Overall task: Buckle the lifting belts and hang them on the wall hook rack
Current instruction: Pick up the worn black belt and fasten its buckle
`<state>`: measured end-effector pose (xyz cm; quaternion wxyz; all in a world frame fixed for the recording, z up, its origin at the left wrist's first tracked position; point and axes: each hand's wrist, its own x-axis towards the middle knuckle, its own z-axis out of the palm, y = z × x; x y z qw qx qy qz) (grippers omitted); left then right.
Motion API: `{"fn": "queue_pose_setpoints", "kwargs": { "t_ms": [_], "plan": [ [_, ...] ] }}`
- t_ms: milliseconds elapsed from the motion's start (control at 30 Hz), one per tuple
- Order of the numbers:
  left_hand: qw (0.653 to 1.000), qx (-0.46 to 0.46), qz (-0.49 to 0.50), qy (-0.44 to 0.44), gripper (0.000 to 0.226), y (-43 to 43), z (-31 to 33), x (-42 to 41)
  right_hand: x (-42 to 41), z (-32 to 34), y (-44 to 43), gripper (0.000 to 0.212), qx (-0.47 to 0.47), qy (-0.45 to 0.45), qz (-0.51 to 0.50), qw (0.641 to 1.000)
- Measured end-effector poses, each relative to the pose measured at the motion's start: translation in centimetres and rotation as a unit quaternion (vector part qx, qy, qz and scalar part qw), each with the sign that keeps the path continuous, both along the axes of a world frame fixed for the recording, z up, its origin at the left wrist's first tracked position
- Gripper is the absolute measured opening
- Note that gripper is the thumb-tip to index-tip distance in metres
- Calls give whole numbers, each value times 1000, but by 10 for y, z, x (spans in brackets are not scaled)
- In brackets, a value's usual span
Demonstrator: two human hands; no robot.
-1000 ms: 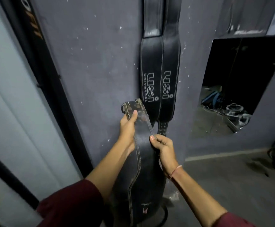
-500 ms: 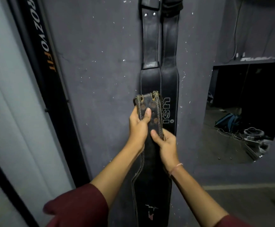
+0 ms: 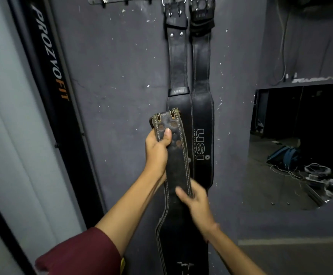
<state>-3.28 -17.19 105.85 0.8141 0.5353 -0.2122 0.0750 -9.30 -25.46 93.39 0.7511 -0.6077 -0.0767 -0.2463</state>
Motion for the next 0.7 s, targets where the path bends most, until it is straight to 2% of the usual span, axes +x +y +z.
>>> {"fn": "queue_pose_setpoints", "kwargs": {
  "t_ms": [100,233,333,433,500,600,700],
  "plan": [
    [999,41,-11,3,26,11,8,8,-5,-27,12,24,22,29,-27,999],
    [982,167,-2,-84,35,24,9,14,8,3,22,22,20,-1,-60,998],
    [954,282,2,-100,48,38,-19,-8,18,37,25,25,25,-41,-105,993],
    [909,354,107,-194,28,56,-57,-16,24,67,30,21,11,-79,-113,990],
    [897,353,163,-212,28,61,-60,-7,27,78,34,16,4,-92,-105,990],
    [917,290,177,-207,29,62,-47,0,26,91,34,13,-63,-95,-88,990],
    [920,267,185,-218,27,65,-39,4,21,95,28,23,-147,-79,-88,982]
  ]
}}
